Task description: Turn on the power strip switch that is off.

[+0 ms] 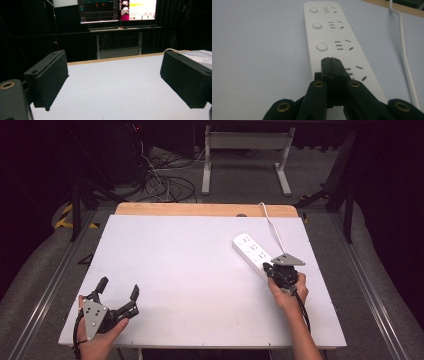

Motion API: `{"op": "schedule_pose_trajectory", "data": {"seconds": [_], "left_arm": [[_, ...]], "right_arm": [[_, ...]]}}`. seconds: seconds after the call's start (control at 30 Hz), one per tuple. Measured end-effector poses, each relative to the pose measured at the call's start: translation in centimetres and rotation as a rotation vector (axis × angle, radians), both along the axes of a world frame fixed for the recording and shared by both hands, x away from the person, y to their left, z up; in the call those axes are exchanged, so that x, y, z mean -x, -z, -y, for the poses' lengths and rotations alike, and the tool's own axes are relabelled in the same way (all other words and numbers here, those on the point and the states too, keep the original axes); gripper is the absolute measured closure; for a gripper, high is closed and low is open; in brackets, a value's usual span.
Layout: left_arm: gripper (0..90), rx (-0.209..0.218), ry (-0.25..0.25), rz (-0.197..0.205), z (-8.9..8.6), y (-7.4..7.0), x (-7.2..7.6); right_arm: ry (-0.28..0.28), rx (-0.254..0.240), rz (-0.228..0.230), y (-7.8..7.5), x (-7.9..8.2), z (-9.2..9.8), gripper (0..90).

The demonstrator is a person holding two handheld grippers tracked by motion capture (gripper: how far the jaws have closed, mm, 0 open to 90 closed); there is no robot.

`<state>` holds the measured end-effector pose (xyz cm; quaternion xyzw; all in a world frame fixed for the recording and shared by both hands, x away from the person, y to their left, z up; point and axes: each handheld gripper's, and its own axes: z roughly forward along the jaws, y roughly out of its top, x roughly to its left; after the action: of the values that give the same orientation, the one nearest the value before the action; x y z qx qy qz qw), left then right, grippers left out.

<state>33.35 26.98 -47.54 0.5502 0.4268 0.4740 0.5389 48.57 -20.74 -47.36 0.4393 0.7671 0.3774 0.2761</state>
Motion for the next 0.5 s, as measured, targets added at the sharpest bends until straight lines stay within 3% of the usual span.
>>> {"op": "schedule_pose_trajectory", "data": {"seconds": [0.03,0.07,0.1,0.13,0.2,0.5], "left_arm": [[8.7,0.002,0.001,0.0,0.0,0.0,0.0],[8.7,0.003,-0.001,0.001,0.0,0.0,0.0],[8.7,0.006,0.001,0.0,0.1,0.0,0.0],[8.7,0.003,0.003,-0.001,0.1,0.0,-0.1],[8.7,0.001,0.006,-0.005,0.2,0.1,-0.1],[8.7,0.0,0.012,-0.005,0.4,0.0,-0.3]], "right_arm": [[-0.002,-0.022,0.022,-0.1,0.1,0.1,83.8],[0.011,-0.035,0.058,-0.3,0.4,0.2,83.9],[0.01,-0.081,0.121,-0.8,0.8,0.5,88.0],[0.008,-0.109,0.155,-1.3,1.0,0.7,90.0],[-0.004,-0.118,0.196,-1.9,1.5,1.0,90.0],[-0.005,-0.145,0.233,-3.0,2.8,3.5,90.0]]}}
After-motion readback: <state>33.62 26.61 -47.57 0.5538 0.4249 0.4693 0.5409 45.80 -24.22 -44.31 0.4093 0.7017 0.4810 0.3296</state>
